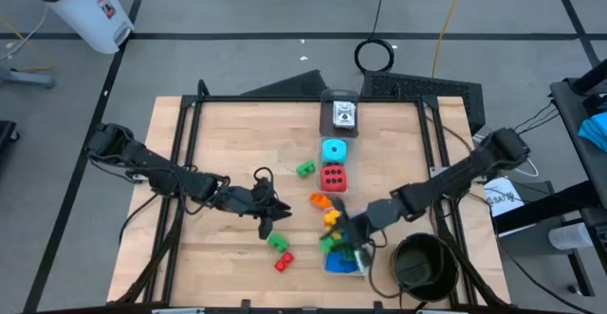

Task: Pick & Place Toys
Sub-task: Put the green 2 stud game piece into the bottom transparent bin

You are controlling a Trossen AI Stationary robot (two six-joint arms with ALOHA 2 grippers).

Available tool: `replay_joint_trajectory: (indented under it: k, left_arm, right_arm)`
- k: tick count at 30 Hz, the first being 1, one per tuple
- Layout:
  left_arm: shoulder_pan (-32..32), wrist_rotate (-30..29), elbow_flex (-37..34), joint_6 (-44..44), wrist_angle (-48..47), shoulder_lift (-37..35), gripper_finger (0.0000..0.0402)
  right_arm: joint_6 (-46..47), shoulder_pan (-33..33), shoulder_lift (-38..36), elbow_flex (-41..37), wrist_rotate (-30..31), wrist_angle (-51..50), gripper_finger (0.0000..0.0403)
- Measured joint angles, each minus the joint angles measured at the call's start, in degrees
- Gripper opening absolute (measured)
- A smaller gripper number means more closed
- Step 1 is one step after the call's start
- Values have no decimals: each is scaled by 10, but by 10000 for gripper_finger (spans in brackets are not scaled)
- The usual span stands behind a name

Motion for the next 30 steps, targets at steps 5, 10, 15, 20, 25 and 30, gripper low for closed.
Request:
replay_joint_trajectory:
  k: [5, 10, 15, 20, 25, 30]
  left_arm:
    - [1, -1, 0, 0, -11, 0, 134]
    - [1, -1, 0, 0, -12, 0, 160]
    - [1, -20, 0, 7, -14, 0, 182]
    - [0, -9, 0, 20, -37, 2, 220]
    - [-24, 48, 0, 103, -98, 2, 243]
    - [-66, 53, 0, 193, -149, 3, 246]
  right_arm:
    - [140, 16, -57, 0, -59, -177, 106]
    - [200, 40, -66, -12, -56, -258, 146]
    - [201, 43, -66, -27, -55, -258, 215]
    - [204, 33, -66, -27, -53, -257, 258]
    - [207, 27, -66, -27, -54, -258, 276]
    - [205, 27, -66, -27, -55, -258, 273]
